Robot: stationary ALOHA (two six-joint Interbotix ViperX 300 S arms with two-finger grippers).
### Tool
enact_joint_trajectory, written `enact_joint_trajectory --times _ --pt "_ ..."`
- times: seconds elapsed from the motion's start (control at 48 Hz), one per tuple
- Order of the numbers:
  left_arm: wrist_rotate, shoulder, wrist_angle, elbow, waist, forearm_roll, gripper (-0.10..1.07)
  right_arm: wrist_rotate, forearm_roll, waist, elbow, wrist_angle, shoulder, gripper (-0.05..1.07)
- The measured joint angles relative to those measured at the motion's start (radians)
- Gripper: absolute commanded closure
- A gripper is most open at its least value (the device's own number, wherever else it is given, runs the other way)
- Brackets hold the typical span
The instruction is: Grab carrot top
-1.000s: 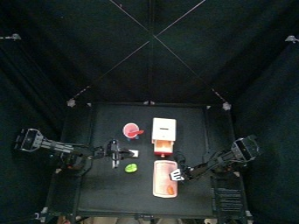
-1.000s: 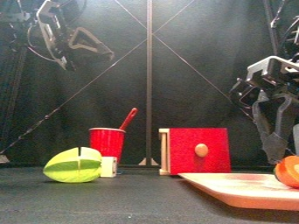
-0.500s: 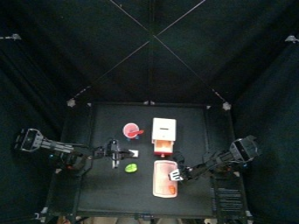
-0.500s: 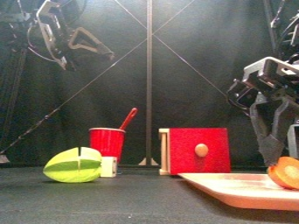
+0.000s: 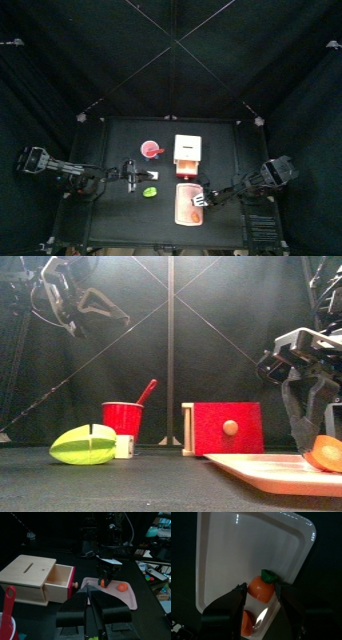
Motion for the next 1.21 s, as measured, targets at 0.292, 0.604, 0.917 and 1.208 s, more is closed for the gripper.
enact_joint_trajectory --times 0.292,0.604,0.917,1.208 --pt "0.0 0.0 0.0 0.0 -0.002 -0.002 0.49 0.0 -0.005 -0.002 -0.009 0.002 0.011 0.26" --pt "0.0 0.0 0.0 0.0 -0.002 0.0 0.49 -0.002 -0.012 -0.003 -0.012 0.0 0.009 0.39" --pt "0.0 0.0 0.0 0.0 -0.002 -0.002 0.49 -0.038 -0.037 -0.008 -0.011 0.003 -0.031 0.39" --pt "0.0 0.0 -0.008 0.0 -0.002 0.0 0.49 -0.038 -0.121 -0.023 -0.011 -0.049 -0.043 0.39"
